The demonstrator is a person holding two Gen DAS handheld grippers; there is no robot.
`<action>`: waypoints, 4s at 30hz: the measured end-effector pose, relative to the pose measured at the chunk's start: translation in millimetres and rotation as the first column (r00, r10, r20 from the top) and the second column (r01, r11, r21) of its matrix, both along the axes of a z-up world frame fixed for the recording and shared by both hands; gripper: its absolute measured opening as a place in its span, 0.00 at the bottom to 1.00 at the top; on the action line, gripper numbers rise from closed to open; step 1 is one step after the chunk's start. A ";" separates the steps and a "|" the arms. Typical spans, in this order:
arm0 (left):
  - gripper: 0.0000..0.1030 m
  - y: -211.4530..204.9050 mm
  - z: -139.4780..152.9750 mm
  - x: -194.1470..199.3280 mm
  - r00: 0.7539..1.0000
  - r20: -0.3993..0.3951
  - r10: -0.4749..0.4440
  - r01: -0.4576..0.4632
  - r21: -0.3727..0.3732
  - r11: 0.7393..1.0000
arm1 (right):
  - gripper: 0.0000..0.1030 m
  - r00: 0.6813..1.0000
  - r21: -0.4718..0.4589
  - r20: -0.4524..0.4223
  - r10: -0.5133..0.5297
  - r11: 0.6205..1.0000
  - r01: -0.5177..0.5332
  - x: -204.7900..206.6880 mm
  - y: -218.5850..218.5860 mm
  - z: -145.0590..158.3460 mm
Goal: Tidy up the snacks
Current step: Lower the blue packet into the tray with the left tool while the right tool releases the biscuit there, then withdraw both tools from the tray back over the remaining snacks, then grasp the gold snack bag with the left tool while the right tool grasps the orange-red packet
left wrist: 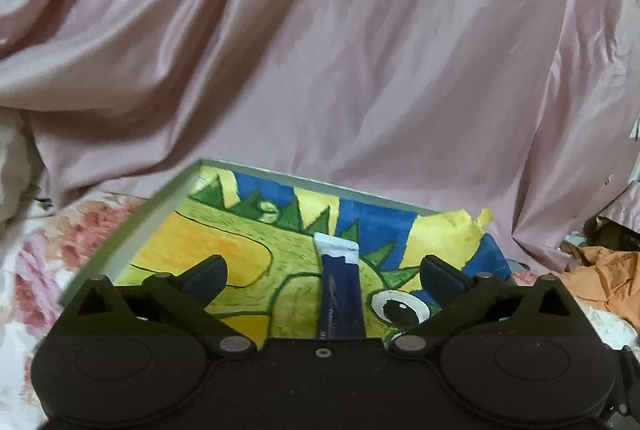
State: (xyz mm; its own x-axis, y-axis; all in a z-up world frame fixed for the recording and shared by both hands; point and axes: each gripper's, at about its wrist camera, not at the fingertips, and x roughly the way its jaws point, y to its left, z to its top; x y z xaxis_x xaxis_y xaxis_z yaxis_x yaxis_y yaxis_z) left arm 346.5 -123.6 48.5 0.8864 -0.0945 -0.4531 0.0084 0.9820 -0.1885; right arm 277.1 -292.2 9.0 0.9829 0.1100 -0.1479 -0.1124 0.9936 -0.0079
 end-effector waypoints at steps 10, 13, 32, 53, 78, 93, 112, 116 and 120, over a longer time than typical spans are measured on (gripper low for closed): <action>0.99 20.6 16.6 -45.0 0.997 0.067 0.046 -0.046 0.003 0.999 | 1.00 0.993 -0.120 0.106 -0.044 0.991 0.057 -36.6 22.9 9.7; 0.99 26.7 19.7 -60.7 0.995 0.080 0.055 -0.055 0.005 0.998 | 1.00 0.994 -0.115 0.104 -0.040 0.992 0.052 -47.8 23.8 11.2; 0.99 64.2 18.7 -170.1 0.993 0.106 0.043 -0.049 0.062 0.997 | 1.00 0.996 0.100 0.003 -0.088 0.991 0.087 -139.3 22.2 17.8; 0.99 99.6 -32.3 -263.9 0.997 0.071 0.021 -0.030 0.127 0.991 | 1.00 0.981 0.093 -0.161 -0.110 0.988 0.126 -193.1 39.6 -5.8; 0.99 101.0 -83.8 -276.0 0.990 -0.112 -0.084 0.102 0.173 0.980 | 1.00 0.880 -0.024 -0.468 -0.086 0.996 0.085 -174.3 62.3 -33.9; 0.99 84.0 -100.0 -269.1 0.969 -0.156 -0.192 0.206 0.077 0.976 | 1.00 0.828 0.168 -0.561 0.012 0.981 0.099 -144.4 34.9 -38.4; 0.99 7.0 -123.6 -177.7 0.914 -0.228 -0.335 0.357 0.060 0.932 | 0.79 0.771 0.202 -0.629 0.096 0.979 0.042 -44.3 2.5 -54.1; 0.90 -4.2 -129.8 -162.8 0.899 -0.248 -0.362 0.388 0.067 0.919 | 0.68 0.760 0.215 -0.642 0.100 0.975 0.054 -35.6 -0.3 -57.2; 0.83 -7.8 -132.1 -155.3 0.909 -0.263 -0.324 0.358 0.091 0.929 | 0.50 0.755 0.239 -0.646 0.113 0.969 0.059 -35.0 -5.7 -56.5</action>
